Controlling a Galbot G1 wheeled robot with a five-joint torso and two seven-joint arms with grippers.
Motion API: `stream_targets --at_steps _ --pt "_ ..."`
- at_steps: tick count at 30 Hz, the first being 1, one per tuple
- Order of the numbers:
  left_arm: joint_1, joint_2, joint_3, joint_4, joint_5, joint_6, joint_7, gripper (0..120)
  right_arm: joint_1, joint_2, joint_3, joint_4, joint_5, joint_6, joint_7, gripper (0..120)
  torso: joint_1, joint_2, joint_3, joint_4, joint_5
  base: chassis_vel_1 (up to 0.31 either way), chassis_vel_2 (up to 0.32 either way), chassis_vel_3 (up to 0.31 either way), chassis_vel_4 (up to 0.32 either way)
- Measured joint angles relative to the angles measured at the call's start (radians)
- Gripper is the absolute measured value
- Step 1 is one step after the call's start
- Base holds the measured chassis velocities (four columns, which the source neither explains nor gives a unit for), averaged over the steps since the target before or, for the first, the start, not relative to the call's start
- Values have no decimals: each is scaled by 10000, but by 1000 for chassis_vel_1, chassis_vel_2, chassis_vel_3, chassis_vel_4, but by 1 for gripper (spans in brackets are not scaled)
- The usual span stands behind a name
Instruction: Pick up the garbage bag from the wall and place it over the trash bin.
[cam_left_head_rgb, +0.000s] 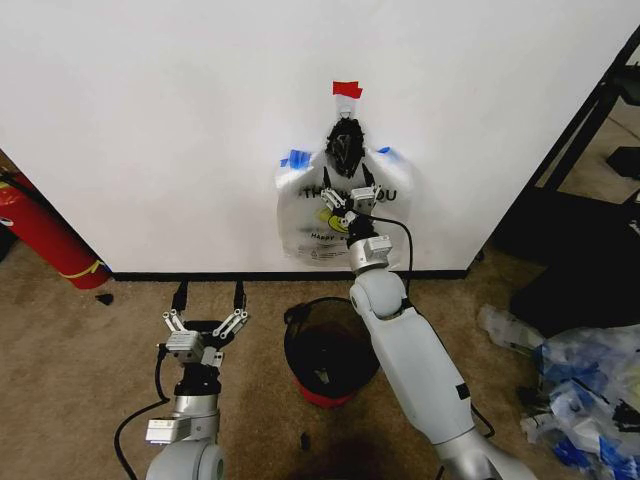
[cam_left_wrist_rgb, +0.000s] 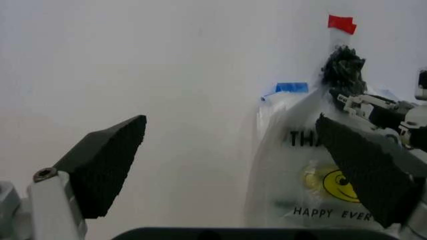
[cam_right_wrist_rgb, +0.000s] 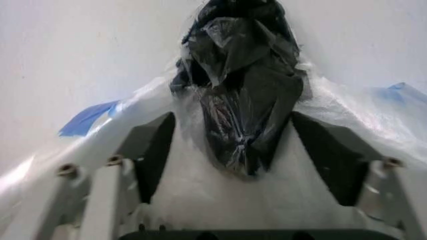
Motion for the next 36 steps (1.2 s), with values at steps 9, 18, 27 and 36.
stream_targets --at_steps 9,18,27,36 --pt "28 89 -71 -12 12 -25 -5 100 234 68 67 -171 18 -12 -23 32 0 0 0 1 0 0 0 0 0" --pt "5 107 -44 29 39 -26 -5 100 249 -42 150 -108 26 -48 -25 22 0 0 0 1 0 0 0 0 0" --pt "-8 127 -35 47 46 -25 -5 100 197 -67 120 -5 28 -60 -39 12 0 0 0 0 0 0 0 0 0" --pt "-6 123 -15 103 47 -35 -5 100 -97 -85 116 130 -28 -56 -90 12 0 0 0 1 0 0 0 0 0"
